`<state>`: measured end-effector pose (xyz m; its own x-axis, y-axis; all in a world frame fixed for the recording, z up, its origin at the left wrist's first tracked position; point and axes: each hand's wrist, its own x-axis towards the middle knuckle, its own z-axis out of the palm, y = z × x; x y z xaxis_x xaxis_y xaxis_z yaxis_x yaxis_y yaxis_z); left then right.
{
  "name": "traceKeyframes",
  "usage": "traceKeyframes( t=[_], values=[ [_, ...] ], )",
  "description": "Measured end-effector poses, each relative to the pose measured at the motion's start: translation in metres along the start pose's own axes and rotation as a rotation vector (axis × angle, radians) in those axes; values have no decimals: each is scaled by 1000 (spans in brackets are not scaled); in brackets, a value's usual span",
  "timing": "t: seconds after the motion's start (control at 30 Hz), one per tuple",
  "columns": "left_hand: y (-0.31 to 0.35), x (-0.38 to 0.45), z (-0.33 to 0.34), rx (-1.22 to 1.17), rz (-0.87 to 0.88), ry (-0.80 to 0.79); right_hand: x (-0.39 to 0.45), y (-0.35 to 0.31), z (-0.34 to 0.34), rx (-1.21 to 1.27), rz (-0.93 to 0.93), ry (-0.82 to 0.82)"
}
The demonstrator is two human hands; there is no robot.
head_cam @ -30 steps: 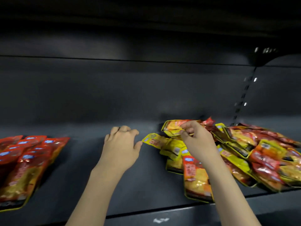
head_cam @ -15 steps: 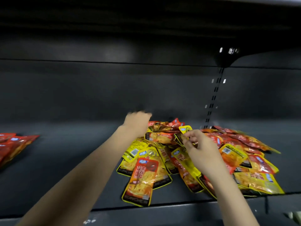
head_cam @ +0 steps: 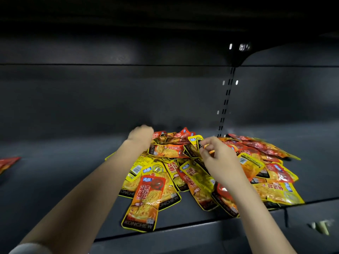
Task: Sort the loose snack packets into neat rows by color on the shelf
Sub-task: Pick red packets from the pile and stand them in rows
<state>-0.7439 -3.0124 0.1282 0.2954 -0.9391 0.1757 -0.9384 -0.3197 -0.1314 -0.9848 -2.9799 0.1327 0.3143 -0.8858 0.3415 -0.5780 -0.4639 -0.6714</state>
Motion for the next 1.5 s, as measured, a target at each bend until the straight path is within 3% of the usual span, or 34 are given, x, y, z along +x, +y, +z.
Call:
traceKeyframes(
  t=[0.17,0.3,0.47,0.67,0.83,0.97,1.13,1.3,1.5],
  values=[
    [-21,-20,-25,-149,-100,144,24,-4,8,-47,-71,13],
    [-31,-70,-38,-477,-242,303,61,-6,17,-92,-105,27],
    [-35,-136,-28,-764,-367,426,111,-6,36,-290,-32,-110],
    [-36,-168,-14,-956,-495,476,134,-4,51,-535,75,-251],
    [-32,-179,-13,-1025,-505,470,131,-11,47,-608,-24,-214],
    [-29,-177,-16,-1046,-508,472,125,-27,35,-482,-117,-249],
    [-31,-177,-13,-1125,-504,491,114,-44,33,-112,-207,-267],
    [-47,-175,-8,-1217,-542,498,97,-57,53,387,-101,-276],
    [-96,-176,-4,-1311,-583,498,58,-100,91,373,-124,-99]
  ],
)
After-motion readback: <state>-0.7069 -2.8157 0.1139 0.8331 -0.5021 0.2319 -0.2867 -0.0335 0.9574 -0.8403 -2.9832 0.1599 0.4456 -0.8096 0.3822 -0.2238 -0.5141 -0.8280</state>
